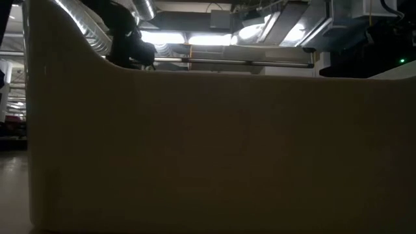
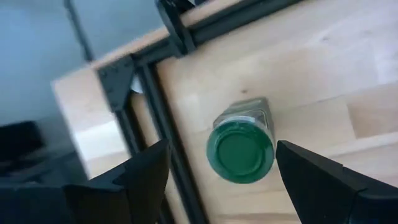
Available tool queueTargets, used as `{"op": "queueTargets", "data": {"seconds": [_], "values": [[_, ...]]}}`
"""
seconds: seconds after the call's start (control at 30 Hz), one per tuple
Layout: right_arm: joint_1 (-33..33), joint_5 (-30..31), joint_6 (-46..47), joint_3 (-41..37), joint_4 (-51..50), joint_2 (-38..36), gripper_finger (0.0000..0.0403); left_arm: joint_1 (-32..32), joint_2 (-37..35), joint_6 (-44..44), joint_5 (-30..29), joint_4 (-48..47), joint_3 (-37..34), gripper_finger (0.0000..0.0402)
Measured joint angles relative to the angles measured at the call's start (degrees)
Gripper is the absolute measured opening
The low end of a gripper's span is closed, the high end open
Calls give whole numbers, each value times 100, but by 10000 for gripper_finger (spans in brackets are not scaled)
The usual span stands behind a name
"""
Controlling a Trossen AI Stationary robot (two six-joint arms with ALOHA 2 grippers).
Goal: Sort spices by type
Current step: Put the green seasoning bottle into the bottom white bin
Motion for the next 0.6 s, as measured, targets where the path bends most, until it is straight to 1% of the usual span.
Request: {"op": "queueTargets", "data": {"seconds": [0.1,0.33,0.6], "values": [[0,-10,0,0,0,2,37,108,2,23,303,259,-122,276],[1,-54,0,0,-2,2,37,230,8,-100,347,394,-457,276],[1,-56,0,0,-2,2,37,223,80,-182,441,550,-751,276]]}}
